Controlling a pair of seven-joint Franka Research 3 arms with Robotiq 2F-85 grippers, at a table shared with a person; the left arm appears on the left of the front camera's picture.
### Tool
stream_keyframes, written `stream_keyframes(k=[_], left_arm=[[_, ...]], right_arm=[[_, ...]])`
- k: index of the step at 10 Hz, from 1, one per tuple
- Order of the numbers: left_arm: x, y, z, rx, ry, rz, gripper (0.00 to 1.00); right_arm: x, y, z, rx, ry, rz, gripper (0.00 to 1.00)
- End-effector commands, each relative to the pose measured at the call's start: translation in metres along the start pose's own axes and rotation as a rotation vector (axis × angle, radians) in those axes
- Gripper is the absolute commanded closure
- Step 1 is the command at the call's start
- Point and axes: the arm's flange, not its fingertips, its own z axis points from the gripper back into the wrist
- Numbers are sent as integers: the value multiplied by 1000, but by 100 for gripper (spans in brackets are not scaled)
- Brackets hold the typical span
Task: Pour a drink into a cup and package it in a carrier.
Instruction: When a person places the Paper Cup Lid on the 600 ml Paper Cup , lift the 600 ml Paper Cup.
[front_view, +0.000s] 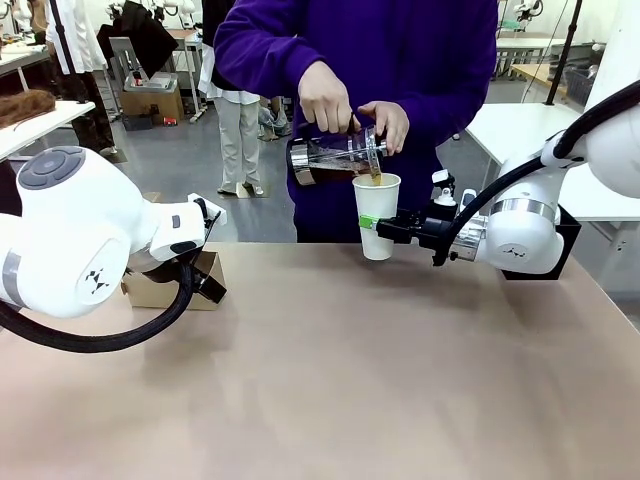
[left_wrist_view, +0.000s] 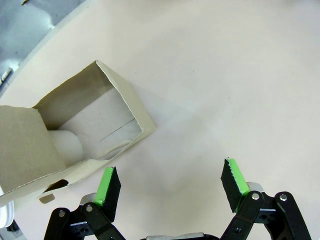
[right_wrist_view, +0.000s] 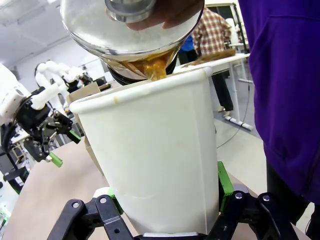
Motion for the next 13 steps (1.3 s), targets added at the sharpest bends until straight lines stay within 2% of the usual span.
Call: stream_keyframes(k=[1,13], left_arm=[[0,0,0,-2,-1,1,0],[0,0,0,-2,-1,1,0]], right_arm=[[2,4,1,-8,8,3,20],[2,4,1,-8,8,3,20]])
